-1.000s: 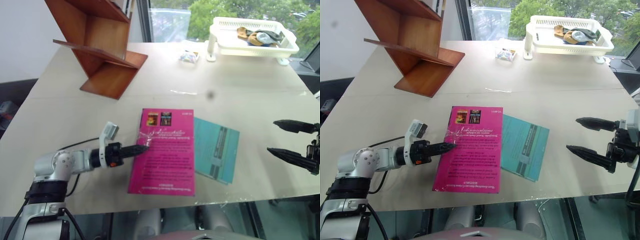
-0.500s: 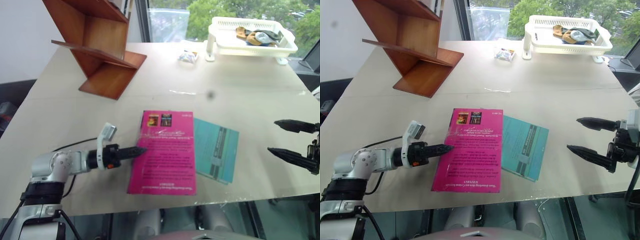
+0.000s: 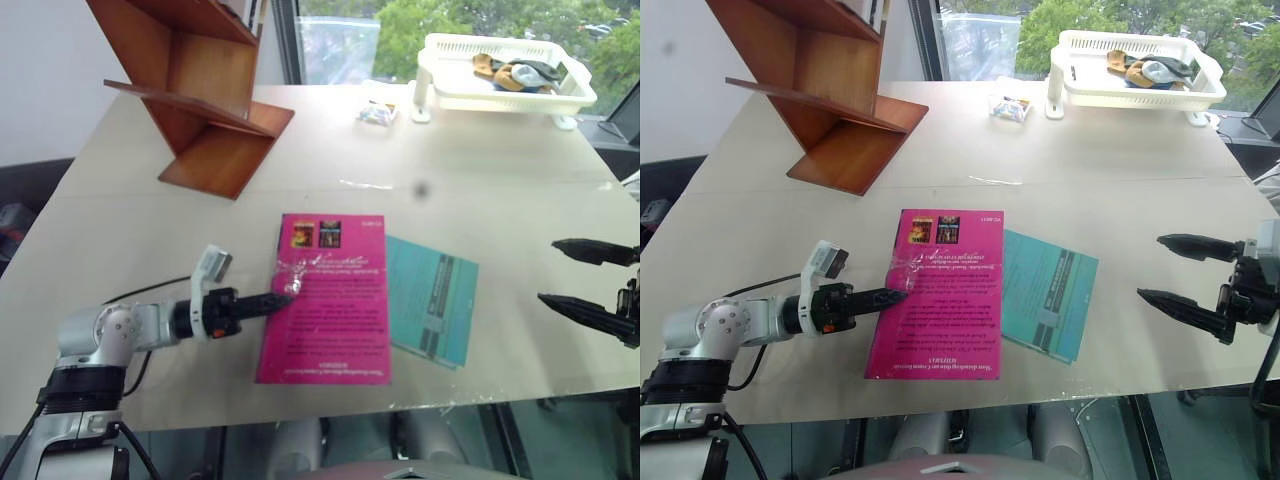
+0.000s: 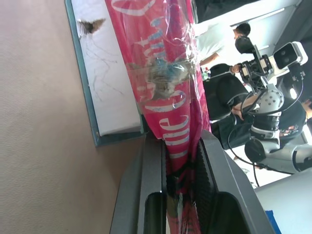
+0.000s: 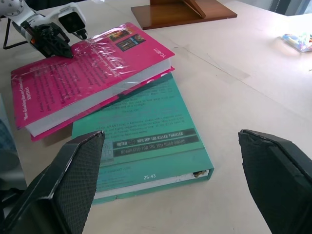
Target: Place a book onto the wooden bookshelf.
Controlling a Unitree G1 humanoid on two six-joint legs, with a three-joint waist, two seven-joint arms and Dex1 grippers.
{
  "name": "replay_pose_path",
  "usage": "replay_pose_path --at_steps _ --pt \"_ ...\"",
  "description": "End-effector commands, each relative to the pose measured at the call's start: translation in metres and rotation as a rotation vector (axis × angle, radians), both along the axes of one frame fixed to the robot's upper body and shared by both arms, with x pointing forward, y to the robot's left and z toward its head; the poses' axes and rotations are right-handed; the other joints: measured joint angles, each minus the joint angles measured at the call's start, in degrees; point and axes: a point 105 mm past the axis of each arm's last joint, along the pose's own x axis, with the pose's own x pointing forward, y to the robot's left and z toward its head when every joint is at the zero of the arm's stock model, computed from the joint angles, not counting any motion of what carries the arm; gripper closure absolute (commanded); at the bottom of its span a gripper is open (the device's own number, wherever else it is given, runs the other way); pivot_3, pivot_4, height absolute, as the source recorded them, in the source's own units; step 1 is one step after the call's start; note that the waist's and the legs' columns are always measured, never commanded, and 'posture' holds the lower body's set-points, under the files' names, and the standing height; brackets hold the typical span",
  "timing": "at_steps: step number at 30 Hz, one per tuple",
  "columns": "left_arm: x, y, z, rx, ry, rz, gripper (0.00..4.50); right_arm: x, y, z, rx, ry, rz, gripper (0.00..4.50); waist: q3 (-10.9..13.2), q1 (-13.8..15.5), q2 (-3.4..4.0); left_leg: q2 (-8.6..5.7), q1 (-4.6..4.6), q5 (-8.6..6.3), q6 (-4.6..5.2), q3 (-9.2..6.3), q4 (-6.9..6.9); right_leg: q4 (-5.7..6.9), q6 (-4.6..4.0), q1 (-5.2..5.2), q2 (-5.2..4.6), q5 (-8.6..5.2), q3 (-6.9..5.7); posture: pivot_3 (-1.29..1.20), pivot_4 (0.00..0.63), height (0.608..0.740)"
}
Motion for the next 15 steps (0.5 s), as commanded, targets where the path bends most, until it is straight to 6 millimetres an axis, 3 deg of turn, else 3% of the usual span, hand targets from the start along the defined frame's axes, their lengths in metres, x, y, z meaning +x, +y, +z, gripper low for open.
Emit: replay_pose_path --at_steps 1,9,13,15 --pt "0.004 -0.003 0.026 -0.048 -0.102 -0.011 4.27 0.0 -0.001 0.006 0.002 -0.012 0.008 0.0 0.0 0.03 0.0 0.0 0.0 0.0 0.0 0.0 0.0 0.0 0.0 0.0 0.0 0.0 0.0 0.0 0.15 0.74" --pt "0.03 -0.005 0.088 0.01 -0.433 0.035 4.27 -0.001 -0.004 0.033 0.171 -0.055 0.056 0.0 0.01 0.1 -0.02 -0.01 0.0 0.0 0.0 -0.02 0.01 0.01 0.0 0.01 0.01 0.0 -0.02 0.0 0.15 0.74" --pt "0.041 -0.016 0.122 0.2 -0.748 0.034 4.27 -0.002 -0.013 0.043 0.263 -0.037 0.076 0.0 0.02 0.16 -0.03 -0.03 -0.02 0.0 0.0 0.02 0.0 -0.04 0.01 0.03 0.02 0.0 0.01 0.0 0.15 0.74" --pt "0.044 -0.018 0.141 0.305 -0.906 0.031 4.27 -0.005 -0.018 0.058 0.353 -0.068 0.104 0.0 0.03 0.22 -0.03 -0.03 -0.04 0.01 -0.01 0.04 0.0 -0.07 0.01 0.02 0.02 0.01 0.03 0.0 0.15 0.74"
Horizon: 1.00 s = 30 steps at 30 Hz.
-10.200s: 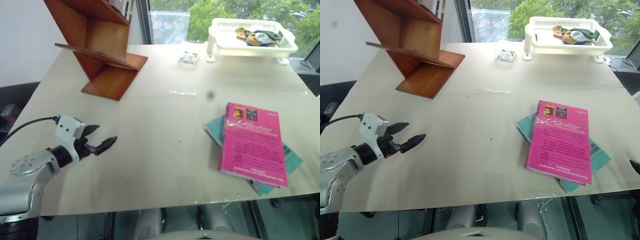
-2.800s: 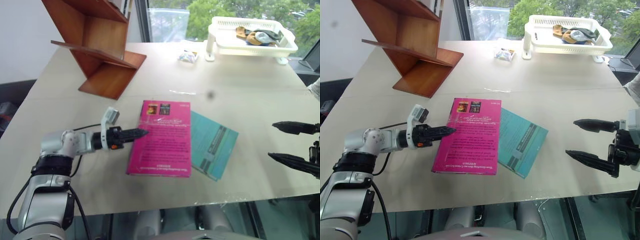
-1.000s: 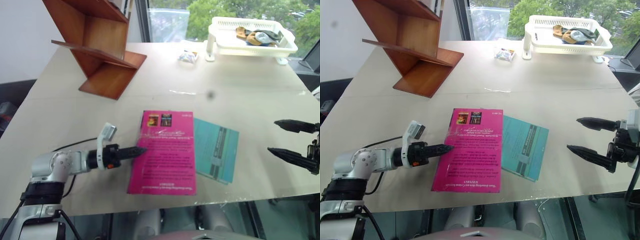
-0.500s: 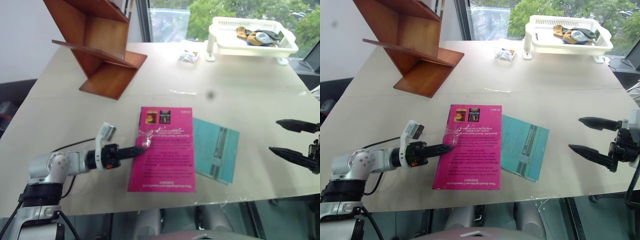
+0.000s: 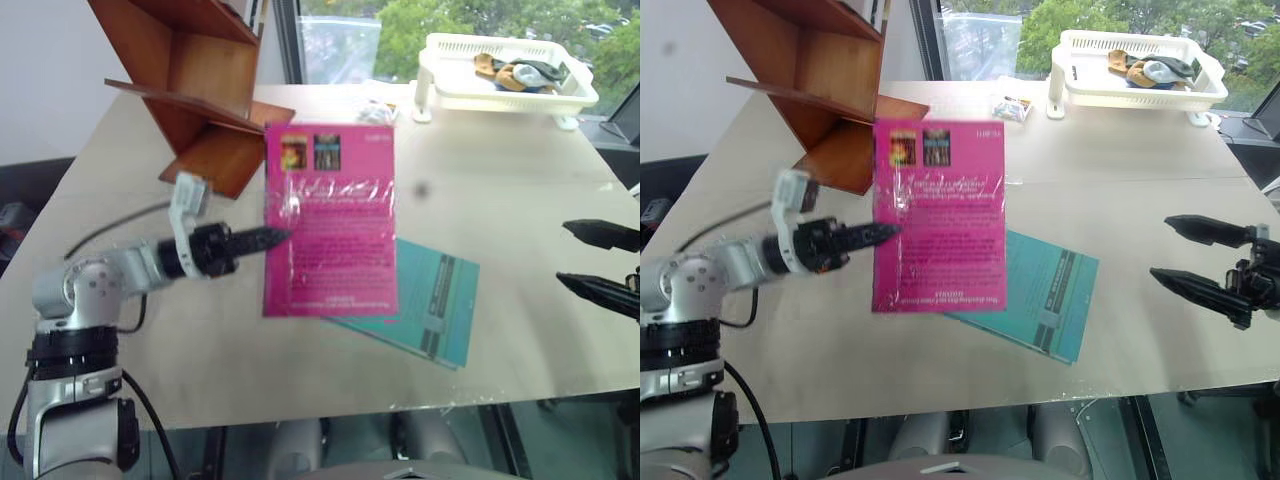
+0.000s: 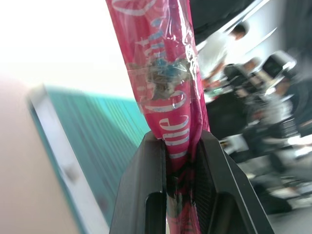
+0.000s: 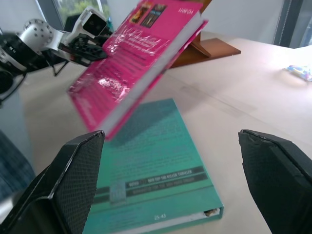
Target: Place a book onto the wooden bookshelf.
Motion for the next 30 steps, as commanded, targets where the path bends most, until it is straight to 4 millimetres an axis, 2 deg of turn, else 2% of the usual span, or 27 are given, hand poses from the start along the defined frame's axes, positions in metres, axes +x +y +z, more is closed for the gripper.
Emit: replay_pose_path --at_steps 1,4,6,10,13,16,18,20,24,27,30 --pt "0.002 -0.005 0.042 0.161 -0.317 0.016 4.27 -0.008 -0.01 0.036 0.128 -0.097 0.039 0.0 0.01 0.02 0.0 0.0 0.01 0.0 0.0 0.02 0.0 0.0 0.0 0.0 0.01 0.0 0.02 0.0 0.15 0.74" --pt "0.01 -0.008 0.078 0.267 -0.576 0.058 4.27 -0.011 -0.022 0.056 0.242 -0.145 0.06 0.0 0.04 0.0 0.02 0.01 0.03 0.0 0.0 0.04 0.0 0.03 0.0 -0.01 0.04 0.0 0.05 0.0 0.15 0.74" --pt "0.006 -0.014 0.101 0.378 -0.797 0.038 4.27 -0.013 -0.032 0.066 0.307 -0.164 0.076 0.0 0.03 0.04 0.02 0.01 0.06 0.0 0.0 0.04 -0.01 0.02 0.0 0.01 0.04 0.0 0.05 0.0 0.15 0.74" --pt "0.014 -0.014 0.124 0.583 -1.097 0.067 4.27 -0.011 -0.04 0.069 0.334 -0.165 0.076 0.0 0.15 0.32 -0.04 0.01 -0.02 0.0 0.0 0.38 -0.02 -0.11 0.01 -0.03 0.06 0.01 0.08 0.0 0.15 0.74" --pt "0.017 -0.015 0.153 0.602 -1.239 0.1 4.27 -0.009 -0.042 0.067 0.342 -0.169 0.072 0.0 0.15 0.73 -0.02 0.02 0.0 0.01 0.0 0.4 -0.03 -0.1 0.01 -0.03 0.09 0.0 0.07 0.0 0.15 0.74" --pt "0.009 -0.013 0.161 0.67 -1.374 0.035 4.27 -0.008 -0.044 0.067 0.347 -0.172 0.073 0.0 0.16 0.72 -0.02 0.03 -0.02 0.0 0.0 0.44 -0.02 -0.1 0.02 -0.05 0.11 0.0 0.13 0.0 0.15 0.74" --pt "0.01 -0.007 0.164 0.772 -1.444 0.04 4.27 -0.008 -0.045 0.067 0.35 -0.175 0.073 0.0 0.16 0.75 -0.02 0.04 -0.02 0.01 0.0 0.51 -0.02 -0.14 0.02 -0.06 0.1 0.0 0.18 0.0 0.15 0.74" --pt "0.012 -0.001 0.166 0.857 -1.482 0.039 4.27 -0.007 -0.047 0.067 0.349 -0.175 0.072 0.0 0.16 0.76 -0.01 0.04 -0.01 0.05 -0.07 0.51 -0.02 -0.15 0.03 -0.07 0.11 0.0 0.17 0.0 0.15 0.74" --pt "0.013 0.008 0.171 0.909 -1.511 0.035 4.27 -0.004 -0.049 0.064 0.34 -0.169 0.064 0.0 0.16 0.91 -0.01 0.05 -0.01 0.0 0.01 0.53 -0.01 -0.13 0.03 -0.06 0.11 0.0 0.17 0.0 0.15 0.74" --pt "0.018 0.022 0.181 1.009 -1.594 0.105 4.27 -0.002 -0.05 0.062 0.339 -0.168 0.06 0.0 0.17 0.96 -0.01 0.05 -0.02 -0.01 0.02 0.53 0.02 -0.12 0.04 -0.07 0.1 0.0 0.17 0.0 0.15 0.74" --pt "0.021 0.031 0.187 1.034 -1.613 0.152 4.27 -0.001 -0.051 0.06 0.344 -0.174 0.054 0.0 0.17 0.97 -0.01 0.06 -0.02 -0.01 0.02 0.53 0.02 -0.1 0.04 -0.08 0.11 0.0 0.16 0.0 0.15 0.74"
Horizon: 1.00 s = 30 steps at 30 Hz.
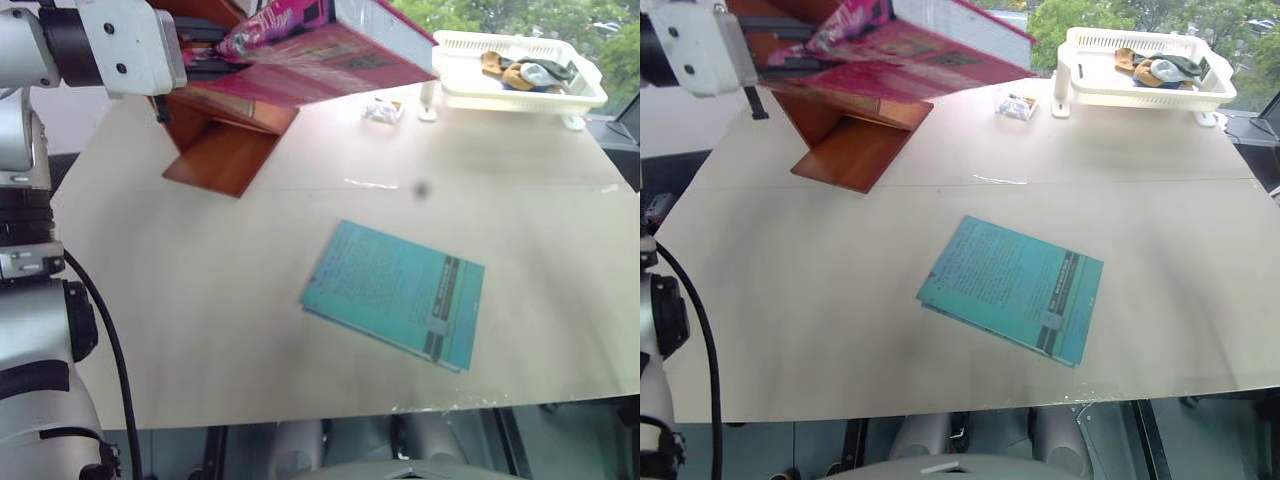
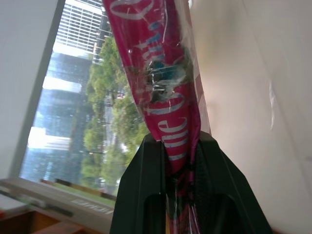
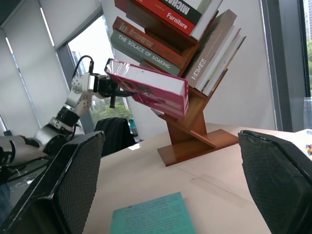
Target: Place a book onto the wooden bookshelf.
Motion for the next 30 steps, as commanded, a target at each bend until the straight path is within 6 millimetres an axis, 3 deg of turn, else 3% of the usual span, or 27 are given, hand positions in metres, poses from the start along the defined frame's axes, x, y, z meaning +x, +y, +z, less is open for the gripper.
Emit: replay_pose_path --at_steps 1,5,8,14,24,30 --pt "-0.005 0.012 0.021 0.002 -0.129 0.042 4.27 -0.002 0.0 0.006 -0.003 -0.051 0.0 0.0 0.0 -0.01 0.0 0.0 0.0 0.0 0.0 0.0 0.0 0.0 0.0 0.0 0.0 0.0 0.0 0.0 0.15 0.74" --pt "0.005 0.032 0.02 -0.007 -0.139 0.109 4.27 -0.002 0.0 0.005 0.0 -0.052 0.012 0.0 0.0 -0.01 0.0 0.0 0.0 0.0 0.0 0.02 0.01 0.05 0.0 -0.02 0.0 0.0 0.01 0.0 0.15 0.74" --pt "0.021 0.053 0.002 0.021 -0.073 0.205 4.27 -0.003 0.001 0.008 0.005 -0.064 0.027 0.0 0.0 -0.03 0.01 0.01 0.01 0.0 0.01 0.03 0.02 0.07 0.01 -0.03 0.0 0.0 0.01 0.0 0.15 0.74" --pt "0.039 0.078 -0.007 0.073 -0.072 0.357 4.27 -0.006 0.003 0.016 0.044 -0.094 0.054 0.0 0.07 -0.01 -0.1 0.02 -0.05 -0.01 0.02 0.04 0.04 0.1 0.01 -0.07 0.0 0.0 0.01 0.0 0.15 0.74" --pt "0.054 0.108 -0.011 0.24 -0.171 0.559 4.27 -0.004 0.007 0.013 0.039 -0.079 0.048 0.0 0.09 -0.06 -0.12 0.02 -0.06 -0.04 0.06 0.09 0.03 0.1 0.02 -0.1 -0.01 -0.01 0.04 0.0 0.15 0.74" --pt "0.059 0.115 -0.015 0.282 -0.186 0.602 4.27 -0.003 0.006 0.013 0.039 -0.08 0.032 0.0 0.1 -0.62 -0.12 0.04 -0.04 -0.04 0.07 0.1 0.03 0.16 0.01 -0.12 -0.01 -0.01 0.04 0.0 0.15 0.74"
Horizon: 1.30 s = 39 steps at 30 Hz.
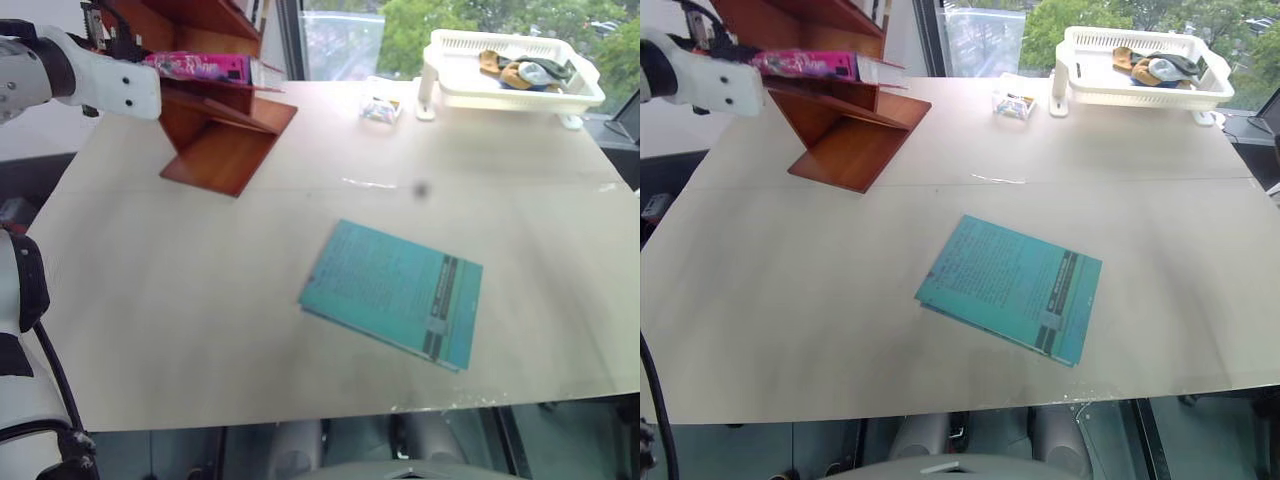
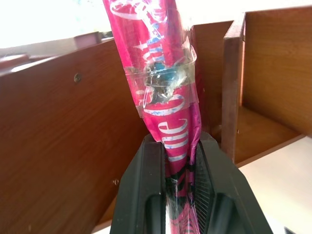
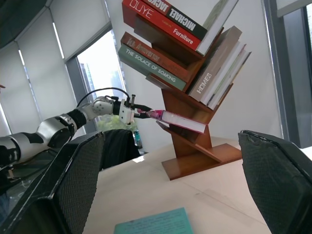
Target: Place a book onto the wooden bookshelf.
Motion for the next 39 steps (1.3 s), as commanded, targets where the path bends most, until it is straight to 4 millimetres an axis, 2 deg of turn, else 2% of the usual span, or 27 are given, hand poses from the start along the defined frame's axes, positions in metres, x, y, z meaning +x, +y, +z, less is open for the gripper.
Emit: replay_pose_path --at_steps 1,5,7,9,14,15,20,24,33,37,39 --pt "-0.005 0.014 0.02 0.0 -0.086 0.058 4.27 -0.005 0.001 0.008 -0.015 -0.042 -0.008 0.0 0.0 -0.55 0.0 0.0 0.0 0.0 0.0 0.0 0.0 0.01 0.0 -0.01 0.0 0.0 0.0 0.0 0.15 0.74" --pt "-0.003 0.016 0.02 0.012 -0.082 0.082 4.27 -0.004 0.001 0.008 -0.018 -0.041 -0.013 0.0 0.02 -1.27 -0.01 0.01 -0.01 0.0 0.0 0.02 0.0 0.03 0.0 -0.04 0.0 0.0 0.03 0.0 0.15 0.74" --pt "-0.003 0.02 0.018 -0.013 -0.066 0.104 3.19 -0.004 0.0 0.009 -0.018 -0.042 -0.016 0.0 0.03 -1.29 0.0 0.01 -0.01 0.0 0.0 0.04 0.0 0.03 0.0 -0.06 0.0 0.0 0.05 0.0 0.15 0.74" --pt "-0.003 0.023 0.016 -0.029 -0.045 0.124 2.44 -0.005 0.001 0.011 -0.01 -0.052 -0.012 0.0 0.04 -1.26 0.0 0.01 -0.01 0.0 0.0 0.06 0.0 0.03 0.0 -0.08 0.0 0.0 0.06 0.0 0.15 0.74" --pt "-0.004 0.032 0.009 0.004 -0.027 0.16 0.14 -0.006 0.001 0.014 -0.002 -0.062 -0.001 0.0 0.04 -0.85 -0.01 0.0 -0.04 0.0 0.0 0.06 0.0 0.02 0.0 -0.08 -0.01 0.0 0.05 0.0 0.15 0.74" --pt "-0.005 0.034 0.008 0.004 -0.022 0.166 0.03 -0.005 0.001 0.014 -0.004 -0.06 -0.002 0.0 0.05 -0.81 -0.02 0.0 -0.05 0.0 0.0 0.06 0.0 0.02 0.0 -0.08 -0.02 0.0 0.05 0.0 0.15 0.74" --pt "-0.01 0.044 0.006 -0.005 -0.013 0.199 0.03 -0.001 0.001 0.014 -0.006 -0.055 -0.003 0.0 0.05 -0.81 -0.02 0.0 -0.06 0.0 0.0 0.06 0.01 0.03 0.0 -0.08 -0.02 0.0 0.03 0.0 0.15 0.74" --pt "-0.015 0.04 0.012 -0.059 -0.018 0.154 0.03 0.0 0.002 0.013 -0.009 -0.052 0.0 0.0 0.05 -0.85 -0.02 0.0 -0.05 0.0 0.0 0.06 0.01 0.03 0.0 -0.08 -0.02 0.0 0.03 0.0 0.15 0.74" --pt "-0.049 0.017 0.048 -0.434 -0.085 -0.15 0.03 -0.004 -0.003 0.01 -0.033 -0.032 -0.035 0.0 0.05 -0.92 -0.02 0.03 -0.05 0.01 -0.02 0.06 0.04 0.06 0.0 -0.07 -0.04 0.0 0.01 0.0 0.15 0.74" --pt "-0.062 0.024 0.05 -0.554 -0.067 -0.194 0.03 -0.004 -0.006 0.012 -0.042 -0.029 -0.045 0.0 0.04 -1.03 -0.01 0.02 -0.04 0.01 -0.01 0.06 0.1 0.1 0.0 -0.04 -0.04 0.01 0.01 0.0 0.15 0.74" --pt "-0.066 0.017 0.047 -0.656 -0.026 -0.275 0.03 -0.003 -0.007 0.015 -0.046 -0.035 -0.046 0.0 0.03 -1.09 0.01 0.03 0.04 0.01 -0.01 0.06 0.1 0.12 0.0 0.02 -0.03 0.01 0.03 0.0 0.15 0.74"
